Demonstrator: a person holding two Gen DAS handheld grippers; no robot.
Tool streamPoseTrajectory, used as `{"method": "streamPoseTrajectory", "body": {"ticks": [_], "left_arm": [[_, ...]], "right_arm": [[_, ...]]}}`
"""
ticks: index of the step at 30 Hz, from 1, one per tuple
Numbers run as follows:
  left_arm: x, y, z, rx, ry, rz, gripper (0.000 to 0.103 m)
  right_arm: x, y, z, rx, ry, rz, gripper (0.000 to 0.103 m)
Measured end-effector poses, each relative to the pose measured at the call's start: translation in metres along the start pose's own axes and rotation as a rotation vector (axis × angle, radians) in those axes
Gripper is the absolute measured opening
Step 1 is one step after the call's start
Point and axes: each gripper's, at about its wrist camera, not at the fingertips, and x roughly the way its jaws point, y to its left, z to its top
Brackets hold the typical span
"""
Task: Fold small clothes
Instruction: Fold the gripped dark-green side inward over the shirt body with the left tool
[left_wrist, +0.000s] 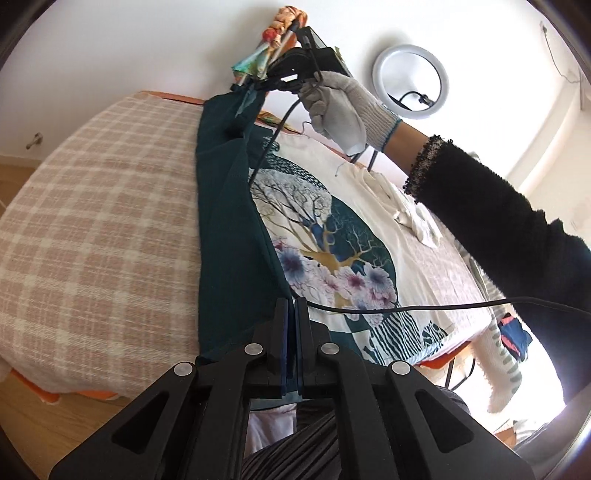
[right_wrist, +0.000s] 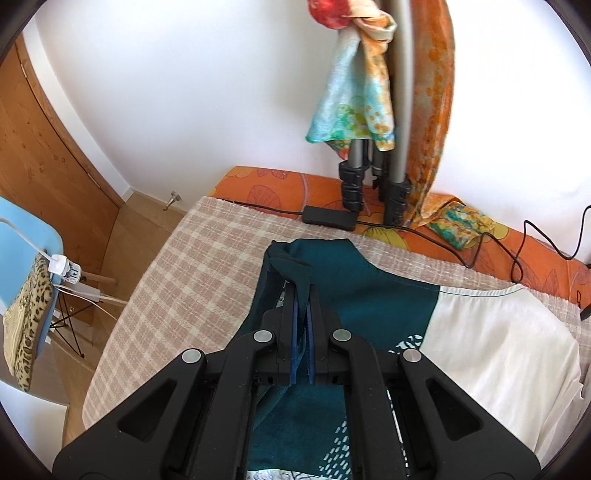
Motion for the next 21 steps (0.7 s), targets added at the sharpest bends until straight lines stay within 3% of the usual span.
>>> {"method": "streamPoseTrajectory", "body": {"ticks": [5, 7, 9, 11, 14, 16, 21], "left_arm": [[0.038, -0.021, 0.002, 0.050, 0.109, -0.106, 0.002], [0.049, -0.027, 0.002, 0.050, 0.168, -0.162, 0.005], [0.055, -0.035, 0.001, 0.068, 0.210, -0.172, 0.016], [0.053, -0.043, -0.002, 0.113, 0.206, -0.169, 0.017], [0.047, -0.046, -0.005, 0.131, 0.201, -0.161, 0.017], [0.036, -0.041, -0.006, 0.118, 0.187, -0.154, 0.017], [0.016, -0.030, -0.009, 0.091, 0.164, -0.117, 0.017]], "right_arm": [[0.001, -0.056, -0.014, 0.046, 0.035, -0.168, 0.007], [0.001, -0.072, -0.019, 0.044, 0.049, -0.231, 0.019], [-0.003, -0.079, -0.023, 0.031, 0.049, -0.284, 0.058], [-0.015, -0.084, -0.027, 0.033, 0.022, -0.275, 0.069], [-0.033, -0.087, -0.033, 0.047, 0.001, -0.211, 0.069], [-0.041, -0.084, -0.042, 0.063, 0.019, -0.085, 0.069], [-0.081, -0.080, -0.055, -0.046, -0.016, -0.167, 0.069]]}}
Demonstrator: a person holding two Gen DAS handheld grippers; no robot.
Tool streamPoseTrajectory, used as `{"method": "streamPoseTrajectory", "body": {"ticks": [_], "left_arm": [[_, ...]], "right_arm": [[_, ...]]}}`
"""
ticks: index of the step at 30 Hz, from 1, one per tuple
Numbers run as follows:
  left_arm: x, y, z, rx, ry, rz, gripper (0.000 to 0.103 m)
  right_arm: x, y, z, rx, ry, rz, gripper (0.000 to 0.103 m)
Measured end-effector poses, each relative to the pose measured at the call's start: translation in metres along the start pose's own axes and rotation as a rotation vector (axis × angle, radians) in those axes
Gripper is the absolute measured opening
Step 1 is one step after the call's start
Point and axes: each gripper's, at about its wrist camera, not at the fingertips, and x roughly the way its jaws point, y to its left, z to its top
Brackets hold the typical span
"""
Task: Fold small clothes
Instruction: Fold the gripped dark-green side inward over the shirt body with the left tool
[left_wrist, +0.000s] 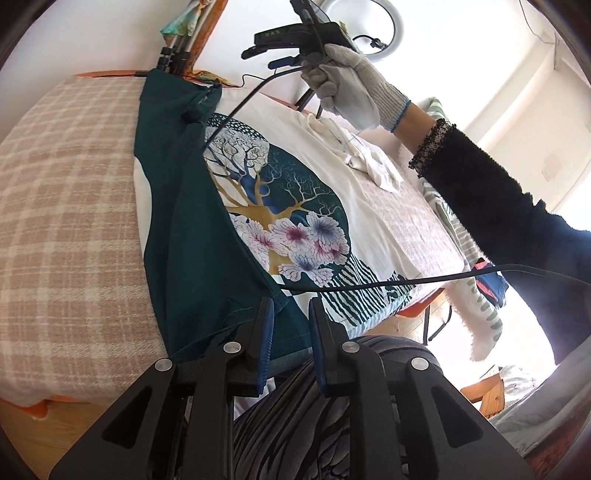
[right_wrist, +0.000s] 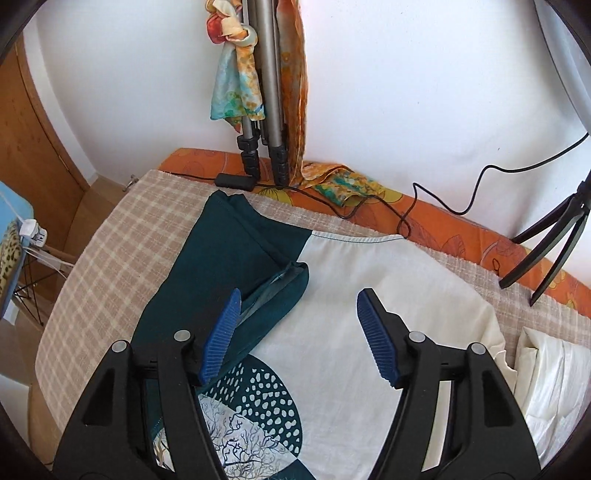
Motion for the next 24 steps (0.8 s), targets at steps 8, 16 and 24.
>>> {"method": "streamPoseTrajectory", "body": {"ticks": [8, 16, 24], "left_arm": [[0.000, -0.001, -0.006, 0.017, -0.029, 0.083, 0.017], [0.028, -0.021, -0.004, 0.179, -0.026, 0.128, 0.048], [0.060, -0.028, -0.015, 0.300, 0.013, 0.204, 0.017]], "right_arm": [[-0.089, -0.083, 0.009, 0.128, -0.113, -0.113, 0.069], [-0.074, -0.056, -0.039, 0.130, -0.049, 0.047, 0.069], [-0.027, 0.000, -0.070, 0.088, 0.048, 0.140, 0.069]]}}
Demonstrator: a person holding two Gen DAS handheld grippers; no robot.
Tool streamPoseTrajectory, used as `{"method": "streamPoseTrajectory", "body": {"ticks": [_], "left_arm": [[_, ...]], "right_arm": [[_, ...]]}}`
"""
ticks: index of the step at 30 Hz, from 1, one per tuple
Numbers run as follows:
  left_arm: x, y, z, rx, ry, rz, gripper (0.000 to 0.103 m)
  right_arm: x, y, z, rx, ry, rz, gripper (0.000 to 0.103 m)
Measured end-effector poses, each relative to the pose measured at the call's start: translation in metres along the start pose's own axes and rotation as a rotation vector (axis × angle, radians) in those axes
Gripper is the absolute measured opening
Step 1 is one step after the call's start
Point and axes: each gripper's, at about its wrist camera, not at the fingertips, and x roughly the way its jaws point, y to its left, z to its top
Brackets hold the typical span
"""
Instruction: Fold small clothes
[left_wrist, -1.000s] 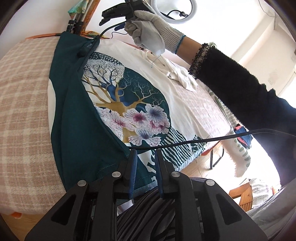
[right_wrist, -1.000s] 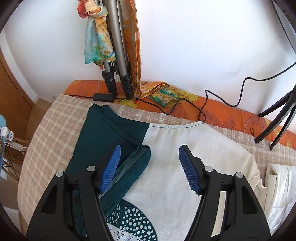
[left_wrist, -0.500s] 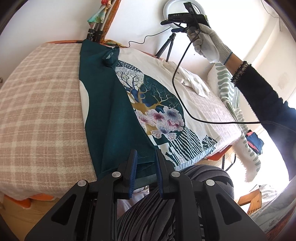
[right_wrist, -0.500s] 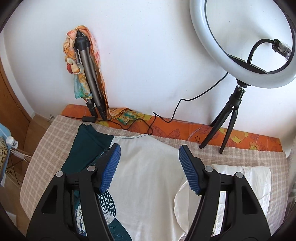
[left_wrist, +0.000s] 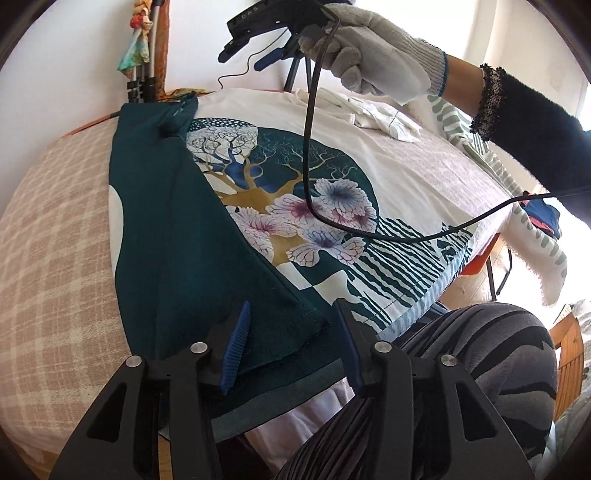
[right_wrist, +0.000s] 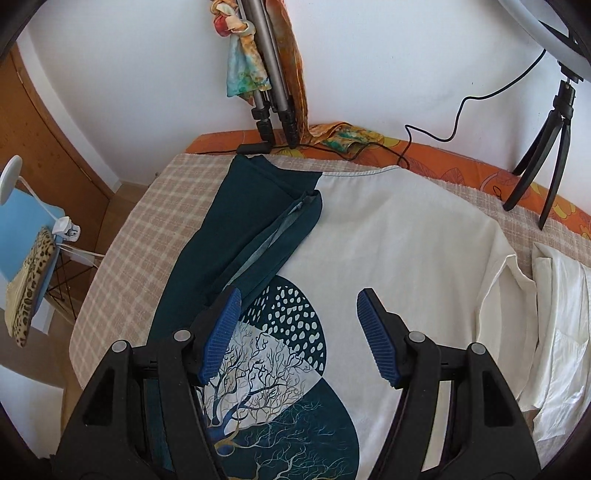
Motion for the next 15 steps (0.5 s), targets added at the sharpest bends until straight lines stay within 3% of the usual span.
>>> {"method": "streamPoseTrajectory", "body": {"ticks": [1, 3, 6, 7, 9, 10, 15], "left_arm": [[0.001, 0.001, 0.000, 0.000, 0.009, -0.020, 0.006], [-0.001, 0.006, 0.000, -0.036, 0.008, -0.071, 0.005], [-0.009, 0.011, 0.001, -0.093, -0.013, -0.255, 0.005], [-0.010, 0.009, 0.002, -0.093, -0.004, -0.273, 0.005], [-0.010, 0.006, 0.003, -0.093, 0.029, -0.245, 0.021], [-0.011, 0.007, 0.003, -0.102, 0.033, -0.230, 0.024], [-0.032, 0.023, 0.003, -0.184, -0.027, -0.215, 0.024]], "right_arm": [[0.003, 0.004, -0.003, -0.011, 0.008, 0.004, 0.069], [0.009, 0.012, -0.007, -0.035, 0.017, 0.006, 0.069], [0.020, 0.018, -0.008, -0.039, 0.024, 0.025, 0.069], [0.025, 0.019, -0.006, -0.032, 0.027, 0.036, 0.069], [0.038, 0.025, -0.003, -0.023, 0.035, 0.059, 0.069], [0.044, 0.030, -0.002, -0.023, 0.037, 0.069, 0.069], [0.073, 0.062, -0.005, -0.066, 0.050, 0.104, 0.065]]}}
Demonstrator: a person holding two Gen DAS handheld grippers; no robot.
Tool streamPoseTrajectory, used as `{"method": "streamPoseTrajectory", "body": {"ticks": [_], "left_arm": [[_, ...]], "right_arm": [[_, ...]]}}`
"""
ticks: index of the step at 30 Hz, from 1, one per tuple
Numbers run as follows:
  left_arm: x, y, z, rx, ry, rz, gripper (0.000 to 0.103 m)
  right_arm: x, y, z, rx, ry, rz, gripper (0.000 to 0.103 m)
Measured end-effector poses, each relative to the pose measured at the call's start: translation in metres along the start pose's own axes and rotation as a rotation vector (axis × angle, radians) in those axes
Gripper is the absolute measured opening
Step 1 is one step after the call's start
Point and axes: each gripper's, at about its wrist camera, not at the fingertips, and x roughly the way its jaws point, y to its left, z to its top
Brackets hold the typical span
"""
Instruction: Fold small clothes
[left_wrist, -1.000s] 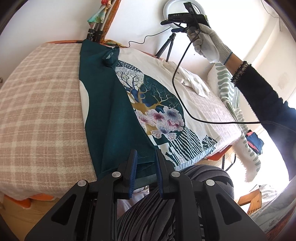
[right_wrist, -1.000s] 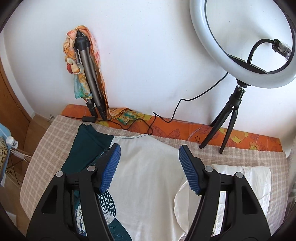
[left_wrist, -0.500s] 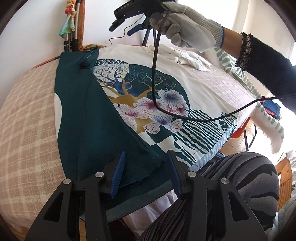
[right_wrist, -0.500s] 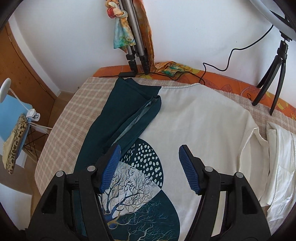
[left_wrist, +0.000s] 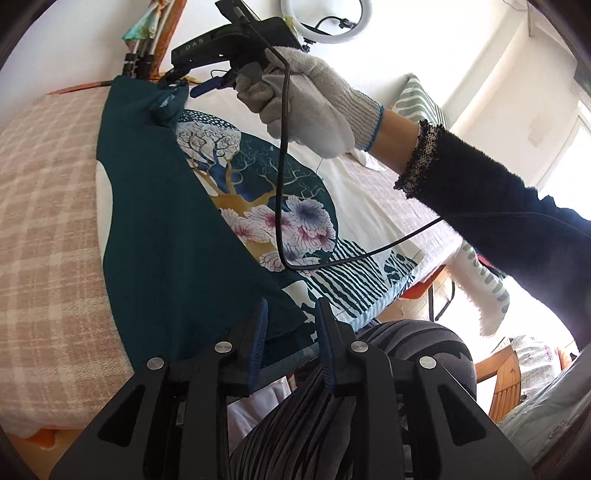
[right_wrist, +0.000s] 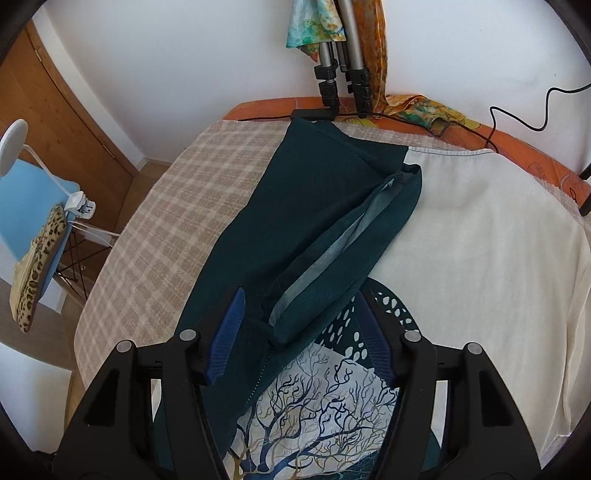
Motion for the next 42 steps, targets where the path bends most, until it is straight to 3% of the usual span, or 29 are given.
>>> {"method": "streamPoseTrajectory", "body": {"ticks": [4, 5, 6, 8, 11, 16, 23, 26, 29, 36, 42], "left_arm": [[-0.010, 0.016, 0.004, -0.039, -0.045, 0.053, 0.024], [-0.011, 0.020, 0.004, -0.055, -0.051, 0.068, 0.024], [-0.011, 0.025, 0.005, -0.073, -0.053, 0.073, 0.024], [-0.011, 0.031, 0.004, -0.103, -0.059, 0.073, 0.024], [-0.016, 0.033, 0.003, -0.109, -0.072, 0.088, 0.024], [-0.025, 0.037, 0.007, -0.108, -0.095, 0.115, 0.024], [-0.045, 0.034, 0.032, -0.072, -0.131, 0.179, 0.024], [-0.055, 0.022, 0.046, -0.027, -0.153, 0.197, 0.025], [-0.065, 0.006, 0.062, 0.025, -0.182, 0.212, 0.036], [-0.081, -0.039, 0.101, 0.161, -0.207, 0.225, 0.038], [-0.057, -0.077, 0.120, 0.296, -0.163, 0.236, 0.038]], "right_arm": [[0.024, 0.019, -0.004, -0.055, 0.027, -0.040, 0.064], [0.028, 0.023, -0.006, -0.068, 0.034, -0.064, 0.058], [0.033, 0.025, -0.008, -0.083, 0.044, -0.101, 0.039], [0.041, 0.020, -0.012, -0.086, 0.080, -0.188, 0.011], [0.026, -0.003, -0.016, 0.020, 0.070, -0.217, 0.011], [-0.013, -0.046, -0.030, 0.150, 0.027, -0.218, 0.016], [-0.084, -0.069, -0.054, 0.200, -0.087, -0.205, 0.029], [-0.119, -0.071, -0.064, 0.205, -0.140, -0.204, 0.045], [-0.158, -0.071, -0.075, 0.209, -0.197, -0.211, 0.055], [-0.241, -0.077, -0.106, 0.224, -0.305, -0.213, 0.064], [-0.288, -0.092, -0.145, 0.272, -0.376, -0.188, 0.067]]}}
